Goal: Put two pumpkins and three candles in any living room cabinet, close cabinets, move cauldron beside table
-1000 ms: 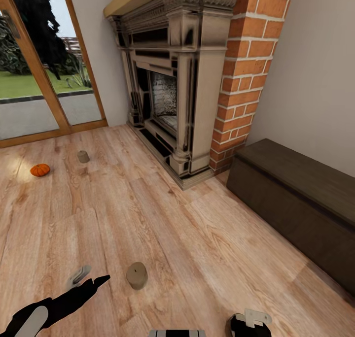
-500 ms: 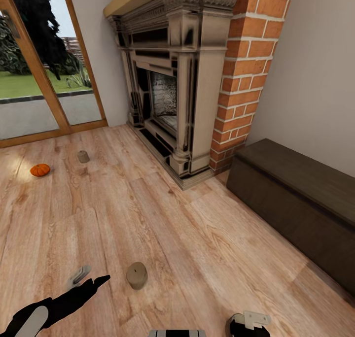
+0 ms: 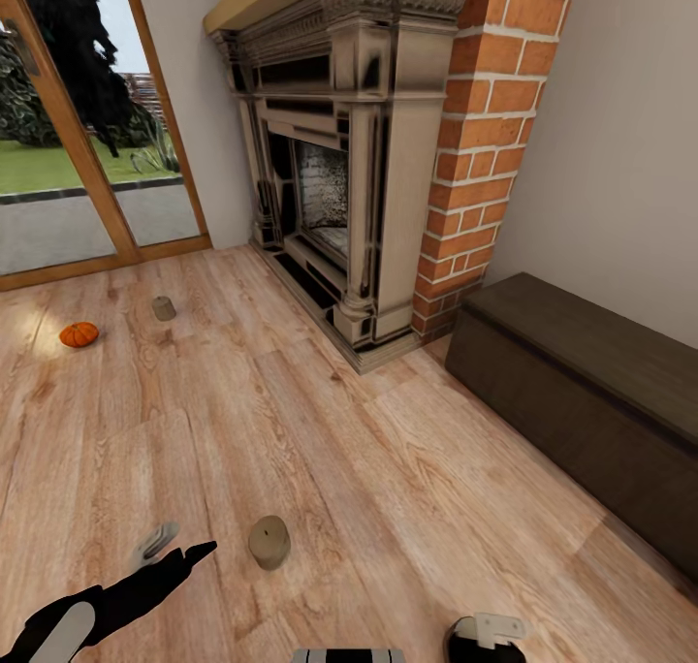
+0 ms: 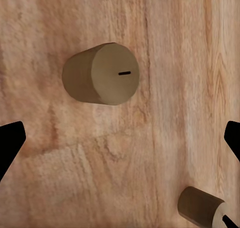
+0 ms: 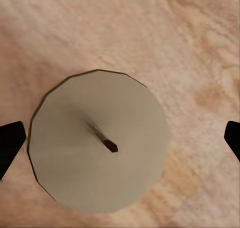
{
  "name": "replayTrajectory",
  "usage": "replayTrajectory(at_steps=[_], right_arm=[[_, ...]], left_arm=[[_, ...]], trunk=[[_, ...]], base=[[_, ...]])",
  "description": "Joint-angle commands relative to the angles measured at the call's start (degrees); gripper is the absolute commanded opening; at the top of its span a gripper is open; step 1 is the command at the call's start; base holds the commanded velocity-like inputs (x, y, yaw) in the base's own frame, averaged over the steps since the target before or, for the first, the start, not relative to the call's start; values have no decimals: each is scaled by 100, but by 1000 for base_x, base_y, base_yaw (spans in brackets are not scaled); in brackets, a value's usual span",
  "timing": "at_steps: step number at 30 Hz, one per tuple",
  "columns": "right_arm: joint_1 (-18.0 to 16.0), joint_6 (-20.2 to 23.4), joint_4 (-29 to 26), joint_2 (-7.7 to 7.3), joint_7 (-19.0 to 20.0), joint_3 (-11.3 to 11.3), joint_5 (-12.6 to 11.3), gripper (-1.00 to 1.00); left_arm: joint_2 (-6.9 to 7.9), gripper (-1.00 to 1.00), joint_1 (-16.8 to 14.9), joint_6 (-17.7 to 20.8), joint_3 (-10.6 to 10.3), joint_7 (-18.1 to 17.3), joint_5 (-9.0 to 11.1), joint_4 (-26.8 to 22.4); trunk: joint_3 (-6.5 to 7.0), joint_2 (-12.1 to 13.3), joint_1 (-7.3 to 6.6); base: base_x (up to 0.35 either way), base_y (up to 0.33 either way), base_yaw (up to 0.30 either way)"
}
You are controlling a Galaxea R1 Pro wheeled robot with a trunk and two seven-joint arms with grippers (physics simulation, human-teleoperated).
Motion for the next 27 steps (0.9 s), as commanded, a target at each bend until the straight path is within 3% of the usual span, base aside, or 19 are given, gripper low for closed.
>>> replayTrajectory(at_steps=[1,14,20,24,26,27], right_arm=[[-3,-24,1,0,4,49,-59,100],[-3,-27,-2,-1,44,54,-57,100],[-3,-27,-4,-1,45,57,-57,100],[-3,-28,-5,1,45,58,-54,100],[-3,-32,-5,1,45,58,-51,100],[-3,-34,-5,1,45,58,-50,100]], left_arm=[[4,100,-2,14,-6,-4,21,0],[14,100,-1,21,25,-35,30,-24],[93,100,29,87,51,-762,45,-416],[330,100,34,509,103,-1490,151,-963],[409,100,24,930,343,-1750,229,-1403],[427,100,18,1143,584,-1826,260,-1625]], trunk=[[-4,-2,-1],[-4,-2,-1],[-4,-2,-1],[-4,-2,-1],[-49,-4,4],[-71,-6,7]], base=[[0,0,0],[0,0,0],[0,0,0],[0,0,0],[0,0,0],[0,0,0]])
